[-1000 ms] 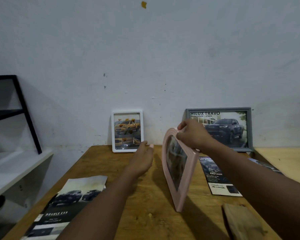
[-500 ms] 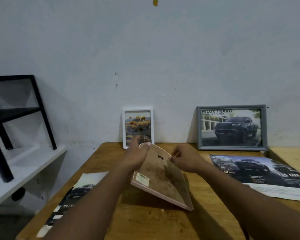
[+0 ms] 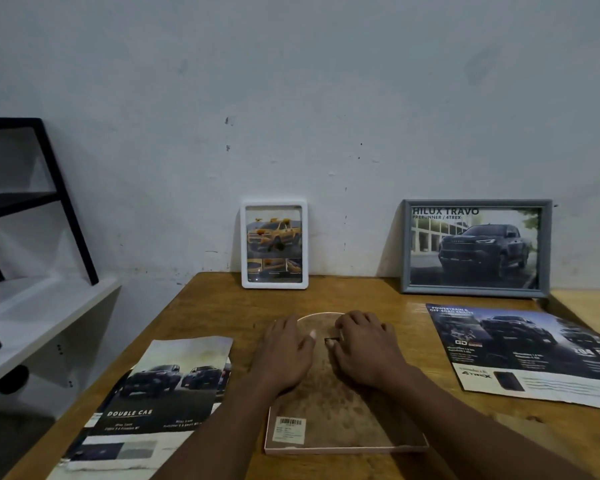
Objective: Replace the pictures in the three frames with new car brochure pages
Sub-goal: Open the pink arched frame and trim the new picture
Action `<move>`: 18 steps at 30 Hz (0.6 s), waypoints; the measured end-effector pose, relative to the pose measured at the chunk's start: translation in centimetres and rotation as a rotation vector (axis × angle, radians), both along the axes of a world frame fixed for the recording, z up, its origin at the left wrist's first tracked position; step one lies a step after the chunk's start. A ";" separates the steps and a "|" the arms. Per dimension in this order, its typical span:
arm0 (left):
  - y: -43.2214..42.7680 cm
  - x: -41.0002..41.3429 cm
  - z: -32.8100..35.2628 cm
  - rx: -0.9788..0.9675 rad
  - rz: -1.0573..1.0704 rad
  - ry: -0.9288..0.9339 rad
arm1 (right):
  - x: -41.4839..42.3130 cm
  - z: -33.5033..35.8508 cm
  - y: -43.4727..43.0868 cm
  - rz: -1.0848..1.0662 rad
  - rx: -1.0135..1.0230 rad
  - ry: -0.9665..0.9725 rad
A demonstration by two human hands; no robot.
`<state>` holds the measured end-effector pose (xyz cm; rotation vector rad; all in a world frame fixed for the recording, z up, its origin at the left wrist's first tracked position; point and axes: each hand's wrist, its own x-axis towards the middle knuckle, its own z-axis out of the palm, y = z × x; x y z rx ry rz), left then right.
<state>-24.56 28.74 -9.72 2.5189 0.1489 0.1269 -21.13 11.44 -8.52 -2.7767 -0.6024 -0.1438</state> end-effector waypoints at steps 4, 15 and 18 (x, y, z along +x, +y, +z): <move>0.2 0.9 -1.3 -0.006 0.012 -0.058 | 2.4 -0.7 1.0 0.077 0.011 0.012; 0.5 1.5 -1.5 -0.086 0.011 -0.113 | 5.0 -1.2 1.7 0.145 -0.057 -0.065; 0.6 1.6 -1.7 -0.105 0.029 -0.131 | 5.6 -1.3 2.3 0.159 -0.018 -0.074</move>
